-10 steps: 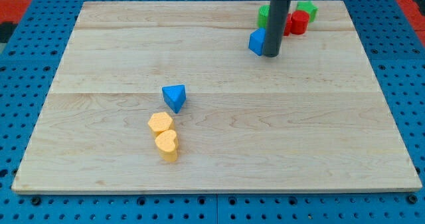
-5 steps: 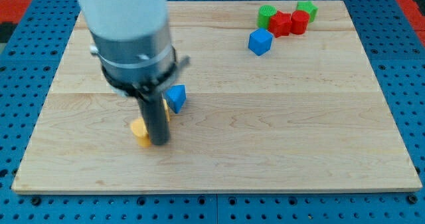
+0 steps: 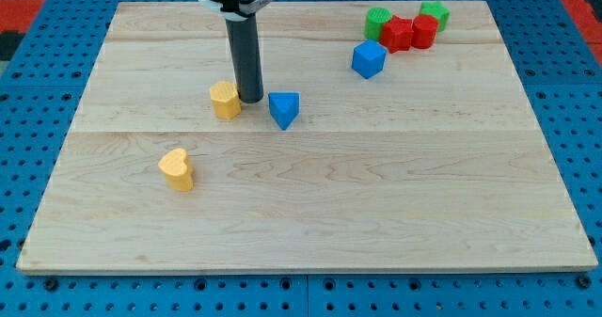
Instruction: Move the blue triangle towards the bottom left of the green circle
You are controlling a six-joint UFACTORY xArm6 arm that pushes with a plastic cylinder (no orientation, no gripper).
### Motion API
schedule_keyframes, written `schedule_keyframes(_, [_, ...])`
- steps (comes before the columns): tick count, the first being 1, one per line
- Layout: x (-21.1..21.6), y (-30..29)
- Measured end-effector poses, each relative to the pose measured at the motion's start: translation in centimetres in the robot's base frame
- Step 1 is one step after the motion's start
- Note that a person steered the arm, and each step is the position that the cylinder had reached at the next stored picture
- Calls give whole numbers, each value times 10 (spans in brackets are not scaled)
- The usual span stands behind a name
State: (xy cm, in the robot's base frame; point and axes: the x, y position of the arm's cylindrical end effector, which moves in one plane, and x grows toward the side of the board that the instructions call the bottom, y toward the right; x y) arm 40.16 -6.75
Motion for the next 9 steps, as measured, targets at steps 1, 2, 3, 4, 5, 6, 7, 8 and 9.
schedule_keyframes(1, [43, -1])
schedule_keyframes(2, [33, 60])
schedule_keyframes(3, [16, 96])
schedule_keyframes(4, [-15, 83])
schedule_keyframes(5, [33, 49])
schedule_keyframes(6, [73, 49])
schedule_keyframes(7, [38, -27])
schedule_keyframes(8, [11, -5])
schedule_keyframes(9, [5, 35])
